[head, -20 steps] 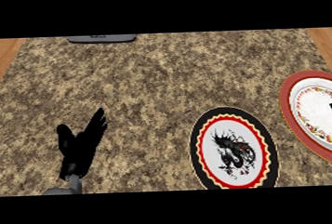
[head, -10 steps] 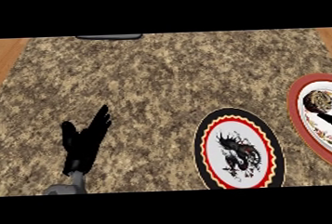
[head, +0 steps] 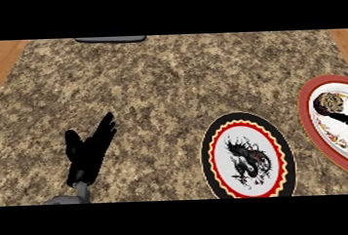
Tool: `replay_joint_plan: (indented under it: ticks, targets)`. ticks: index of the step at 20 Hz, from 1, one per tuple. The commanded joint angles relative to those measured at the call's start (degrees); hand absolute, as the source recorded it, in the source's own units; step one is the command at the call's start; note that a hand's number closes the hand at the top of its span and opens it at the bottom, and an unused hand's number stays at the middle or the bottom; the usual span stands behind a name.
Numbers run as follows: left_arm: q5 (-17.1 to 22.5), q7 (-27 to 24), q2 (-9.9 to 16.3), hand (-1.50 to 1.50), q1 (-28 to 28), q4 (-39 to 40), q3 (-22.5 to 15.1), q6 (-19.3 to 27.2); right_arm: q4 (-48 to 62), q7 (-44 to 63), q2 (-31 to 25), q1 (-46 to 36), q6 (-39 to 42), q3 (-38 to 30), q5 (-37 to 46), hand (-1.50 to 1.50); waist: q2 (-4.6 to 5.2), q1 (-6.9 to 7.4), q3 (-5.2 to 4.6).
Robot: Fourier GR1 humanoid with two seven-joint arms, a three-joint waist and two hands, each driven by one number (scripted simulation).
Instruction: Pick the cupcake from the plate and place it in the plate
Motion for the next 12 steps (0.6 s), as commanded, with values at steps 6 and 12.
replay_joint_plan:
  ticks: [6, 12]
  targets:
    - [0.36, -2.68, 1.28, 0.00, 1.50, 1.76, 1.24, -1.76, 6.86, -0.61, -9.08, 0.53, 18.76, -6.62, -6.03, -1.50, -0.02, -0.64, -0.01]
    - [0.74, 0.36, -0.26, 0.00, -1.29, 0.80, 1.65, 0.26, 6.00, -3.73, -12.57, 5.61, 31.18, -5.01, -4.71, -1.50, -0.17, -1.26, 0.08]
